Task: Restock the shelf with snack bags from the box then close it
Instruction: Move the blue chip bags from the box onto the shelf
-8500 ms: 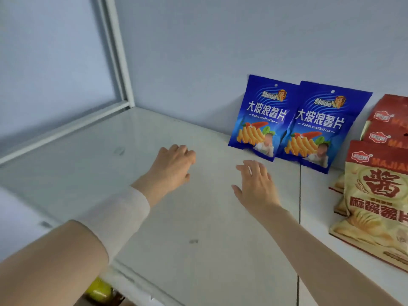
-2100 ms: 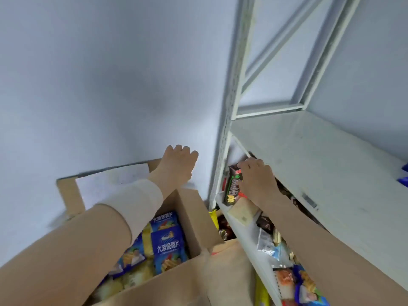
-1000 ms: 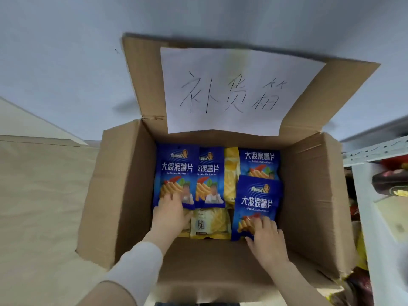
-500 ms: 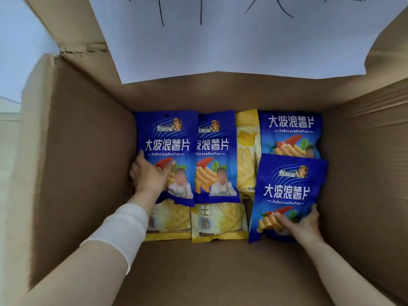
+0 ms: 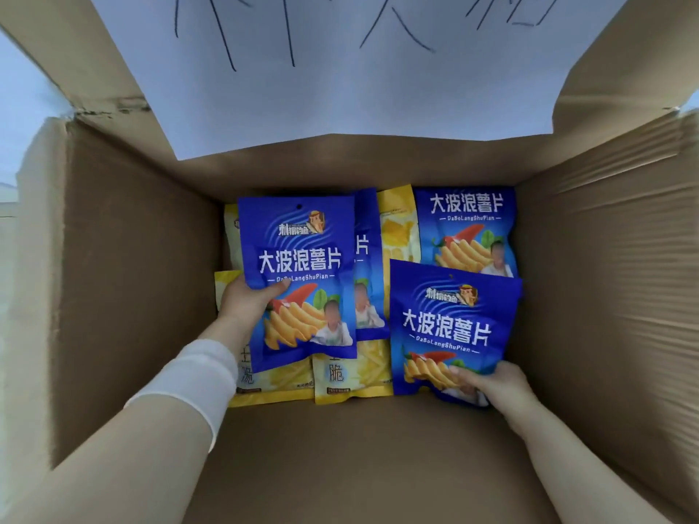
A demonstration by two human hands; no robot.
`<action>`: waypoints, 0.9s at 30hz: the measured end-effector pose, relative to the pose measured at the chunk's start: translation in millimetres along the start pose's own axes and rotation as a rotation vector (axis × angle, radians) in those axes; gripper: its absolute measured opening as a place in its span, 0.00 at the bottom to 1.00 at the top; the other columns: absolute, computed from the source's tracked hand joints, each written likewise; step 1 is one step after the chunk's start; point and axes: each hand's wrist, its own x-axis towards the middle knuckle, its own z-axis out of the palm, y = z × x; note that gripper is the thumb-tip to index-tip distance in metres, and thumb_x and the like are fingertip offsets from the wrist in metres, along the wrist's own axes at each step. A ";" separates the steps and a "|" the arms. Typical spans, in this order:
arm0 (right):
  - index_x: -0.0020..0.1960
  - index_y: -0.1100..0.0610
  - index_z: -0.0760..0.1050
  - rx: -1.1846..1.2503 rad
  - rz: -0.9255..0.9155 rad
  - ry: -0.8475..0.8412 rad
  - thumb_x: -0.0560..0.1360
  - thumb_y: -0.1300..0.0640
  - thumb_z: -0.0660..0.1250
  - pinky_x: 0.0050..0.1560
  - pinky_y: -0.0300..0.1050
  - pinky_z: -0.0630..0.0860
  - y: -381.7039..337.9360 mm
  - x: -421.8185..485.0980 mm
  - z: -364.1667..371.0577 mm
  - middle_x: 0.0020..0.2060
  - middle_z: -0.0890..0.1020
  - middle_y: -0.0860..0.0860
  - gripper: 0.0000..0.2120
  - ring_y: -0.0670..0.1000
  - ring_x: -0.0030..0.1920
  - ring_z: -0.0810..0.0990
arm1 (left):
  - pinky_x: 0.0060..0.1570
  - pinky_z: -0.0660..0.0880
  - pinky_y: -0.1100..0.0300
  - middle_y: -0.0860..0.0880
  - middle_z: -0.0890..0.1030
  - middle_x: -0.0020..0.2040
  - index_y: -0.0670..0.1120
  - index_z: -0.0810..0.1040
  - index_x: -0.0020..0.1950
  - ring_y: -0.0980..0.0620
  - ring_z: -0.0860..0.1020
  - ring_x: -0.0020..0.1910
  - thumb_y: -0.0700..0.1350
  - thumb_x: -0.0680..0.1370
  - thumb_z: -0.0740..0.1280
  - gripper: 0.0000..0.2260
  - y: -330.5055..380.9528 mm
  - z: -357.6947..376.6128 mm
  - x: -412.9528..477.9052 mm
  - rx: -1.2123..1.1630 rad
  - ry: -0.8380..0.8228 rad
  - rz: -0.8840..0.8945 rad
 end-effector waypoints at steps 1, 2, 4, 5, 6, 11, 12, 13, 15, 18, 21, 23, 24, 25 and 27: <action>0.52 0.58 0.76 0.032 -0.026 -0.006 0.65 0.60 0.77 0.41 0.42 0.75 -2.7 -6.2 -1.7 0.47 0.81 0.55 0.18 0.54 0.47 0.80 | 0.55 0.75 0.51 0.44 0.81 0.54 0.46 0.77 0.51 0.45 0.79 0.52 0.42 0.72 0.73 0.11 1.1 -2.9 -8.0 -0.053 -0.029 -0.006; 0.51 0.58 0.75 0.075 -0.049 -0.002 0.65 0.61 0.76 0.37 0.39 0.76 -6.7 -14.4 -3.4 0.46 0.81 0.55 0.17 0.53 0.45 0.80 | 0.55 0.76 0.49 0.44 0.82 0.53 0.46 0.77 0.50 0.45 0.80 0.51 0.41 0.71 0.74 0.10 3.6 -5.4 -18.2 -0.096 -0.053 -0.010; 0.52 0.59 0.76 0.145 -0.097 0.041 0.65 0.61 0.76 0.36 0.39 0.78 -15.0 -33.6 -7.8 0.47 0.81 0.55 0.18 0.52 0.43 0.80 | 0.54 0.77 0.47 0.45 0.82 0.50 0.48 0.76 0.48 0.46 0.81 0.50 0.42 0.71 0.74 0.10 9.5 -12.4 -42.7 -0.133 -0.070 0.010; 0.52 0.59 0.76 0.156 -0.138 0.074 0.64 0.59 0.77 0.43 0.43 0.79 -19.9 -45.9 -10.4 0.48 0.82 0.56 0.19 0.54 0.45 0.81 | 0.52 0.77 0.48 0.46 0.82 0.50 0.49 0.76 0.49 0.47 0.81 0.49 0.42 0.70 0.74 0.11 14.3 -16.6 -58.7 -0.140 -0.063 0.045; 0.52 0.58 0.77 0.161 -0.178 0.102 0.62 0.55 0.78 0.49 0.48 0.78 -24.9 -61.5 -14.3 0.49 0.82 0.56 0.21 0.55 0.47 0.81 | 0.48 0.78 0.52 0.48 0.82 0.49 0.48 0.75 0.50 0.49 0.81 0.47 0.42 0.70 0.74 0.12 21.6 -21.0 -78.0 -0.156 -0.052 0.087; 0.52 0.58 0.77 0.358 -0.266 0.130 0.66 0.62 0.75 0.55 0.53 0.76 -41.5 -162.3 -42.0 0.48 0.82 0.56 0.15 0.56 0.50 0.81 | 0.37 0.76 0.61 0.53 0.81 0.43 0.51 0.76 0.47 0.56 0.80 0.42 0.42 0.71 0.74 0.10 67.7 -50.1 -185.8 -0.278 -0.078 0.268; 0.52 0.59 0.77 0.384 -0.281 0.137 0.67 0.64 0.75 0.53 0.50 0.77 -41.5 -183.8 -48.0 0.48 0.82 0.56 0.15 0.54 0.48 0.81 | 0.38 0.76 0.62 0.54 0.81 0.43 0.51 0.76 0.47 0.57 0.81 0.42 0.42 0.71 0.74 0.10 79.1 -57.0 -205.3 -0.274 -0.087 0.326; 0.52 0.59 0.76 0.400 -0.305 0.150 0.68 0.65 0.74 0.49 0.45 0.78 -41.2 -206.6 -54.2 0.46 0.82 0.55 0.14 0.50 0.45 0.82 | 0.37 0.77 0.64 0.55 0.81 0.43 0.51 0.76 0.48 0.59 0.81 0.41 0.42 0.71 0.73 0.10 90.8 -64.1 -224.4 -0.269 -0.100 0.385; 0.50 0.60 0.74 0.432 -0.363 0.188 0.70 0.69 0.70 0.35 0.30 0.76 -36.3 -252.5 -66.6 0.40 0.80 0.51 0.12 0.41 0.36 0.80 | 0.35 0.77 0.68 0.56 0.82 0.44 0.50 0.77 0.49 0.61 0.82 0.39 0.42 0.72 0.73 0.09 113.1 -77.0 -262.6 -0.284 -0.128 0.502; 0.46 0.57 0.74 0.417 -0.398 0.200 0.71 0.69 0.69 0.34 0.32 0.74 -13.5 -319.0 -82.3 0.39 0.78 0.50 0.09 0.49 0.39 0.79 | 0.41 0.78 0.67 0.56 0.81 0.44 0.53 0.77 0.46 0.62 0.81 0.41 0.41 0.72 0.72 0.08 139.8 -92.1 -326.7 -0.322 -0.179 0.659; 0.40 0.53 0.75 0.430 -0.400 0.252 0.71 0.65 0.70 0.38 0.37 0.75 16.9 -383.8 -103.8 0.37 0.80 0.50 0.09 0.52 0.39 0.78 | 0.41 0.77 0.68 0.58 0.80 0.42 0.54 0.76 0.44 0.65 0.81 0.38 0.41 0.73 0.72 0.09 166.4 -97.0 -392.1 -0.310 -0.259 0.792; 0.39 0.53 0.76 0.472 -0.403 0.353 0.71 0.63 0.71 0.39 0.39 0.75 32.8 -423.1 -122.5 0.35 0.80 0.50 0.07 0.52 0.39 0.78 | 0.47 0.78 0.62 0.55 0.81 0.43 0.53 0.77 0.45 0.59 0.81 0.42 0.44 0.73 0.73 0.06 185.2 -91.5 -433.4 -0.281 -0.324 0.873; 0.39 0.55 0.76 0.507 -0.406 0.411 0.71 0.63 0.71 0.37 0.37 0.74 40.8 -442.0 -133.0 0.34 0.79 0.50 0.06 0.51 0.37 0.77 | 0.47 0.77 0.62 0.55 0.81 0.43 0.51 0.78 0.46 0.59 0.80 0.42 0.45 0.73 0.72 0.05 194.8 -85.1 -454.6 -0.254 -0.359 0.920; 0.38 0.56 0.75 0.545 -0.408 0.474 0.70 0.62 0.71 0.33 0.33 0.72 49.3 -458.7 -144.5 0.32 0.78 0.50 0.06 0.50 0.35 0.76 | 0.45 0.76 0.66 0.56 0.81 0.42 0.48 0.78 0.49 0.62 0.80 0.40 0.45 0.73 0.72 0.06 203.8 -76.7 -476.6 -0.236 -0.400 0.969; 0.35 0.57 0.73 0.633 -0.406 0.594 0.70 0.61 0.72 0.26 0.28 0.68 67.1 -487.8 -168.9 0.28 0.75 0.49 0.09 0.48 0.30 0.73 | 0.38 0.73 0.73 0.56 0.80 0.42 0.45 0.77 0.52 0.68 0.79 0.36 0.43 0.74 0.71 0.08 218.7 -55.2 -521.2 -0.219 -0.485 1.062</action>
